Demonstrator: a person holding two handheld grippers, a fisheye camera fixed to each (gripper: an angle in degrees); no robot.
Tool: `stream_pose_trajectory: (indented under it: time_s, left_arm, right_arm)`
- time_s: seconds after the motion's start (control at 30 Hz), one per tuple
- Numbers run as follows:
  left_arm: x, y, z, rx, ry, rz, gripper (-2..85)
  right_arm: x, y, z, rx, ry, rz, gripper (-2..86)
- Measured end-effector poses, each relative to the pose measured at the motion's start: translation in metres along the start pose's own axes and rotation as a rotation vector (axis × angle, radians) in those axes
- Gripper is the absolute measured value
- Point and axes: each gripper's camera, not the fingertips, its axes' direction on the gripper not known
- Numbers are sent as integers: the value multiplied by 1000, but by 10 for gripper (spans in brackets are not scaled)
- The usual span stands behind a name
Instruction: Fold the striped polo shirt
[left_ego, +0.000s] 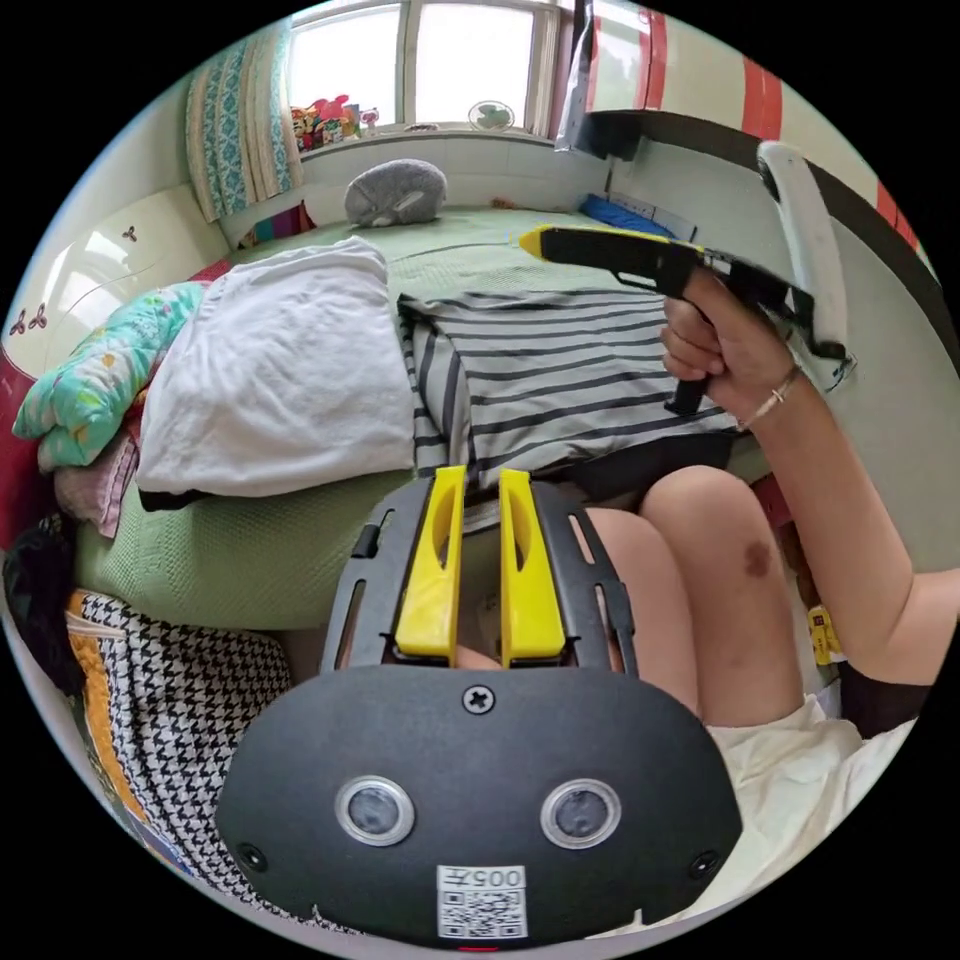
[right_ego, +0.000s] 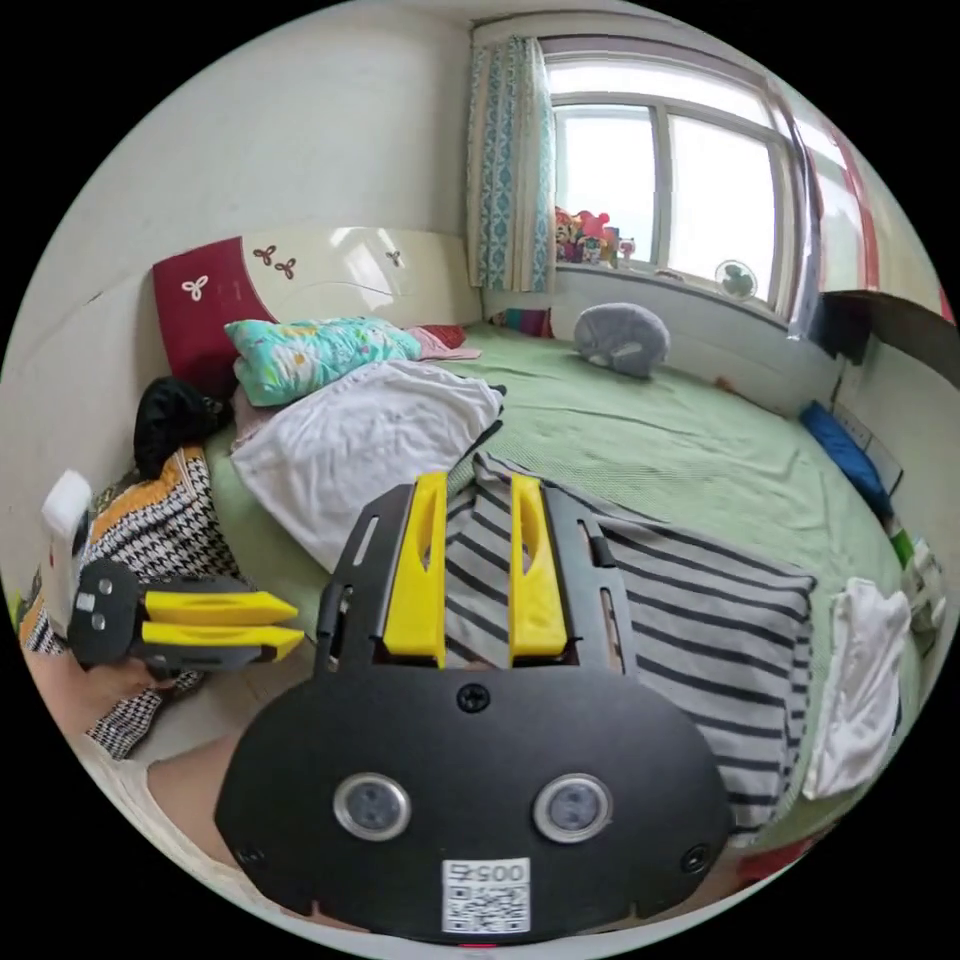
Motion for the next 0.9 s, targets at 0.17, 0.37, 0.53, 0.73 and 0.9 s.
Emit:
stream_pose_trajectory:
  time_s: [0.17, 0.37, 0.53, 0.73, 0.9]
  left_arm:
    - [64, -39, 2, 43, 110, 145, 71]
    - [169, -83, 18, 64, 277, 331, 80]
    - [266, -119, 60, 53, 346, 408, 100]
    - [343, -153, 135, -26, 291, 340, 148]
    - [374, -162, 199, -157, 257, 327, 184]
  right_arm:
    - [43, 78, -59, -122, 181, 104, 92]
    - [102, 194, -143, -230, 352, 341, 88]
    - [121, 282, -208, -224, 452, 583, 85]
    - [141, 343, -247, -269, 506, 672, 84]
    - [156, 376, -277, -204, 470, 728, 81]
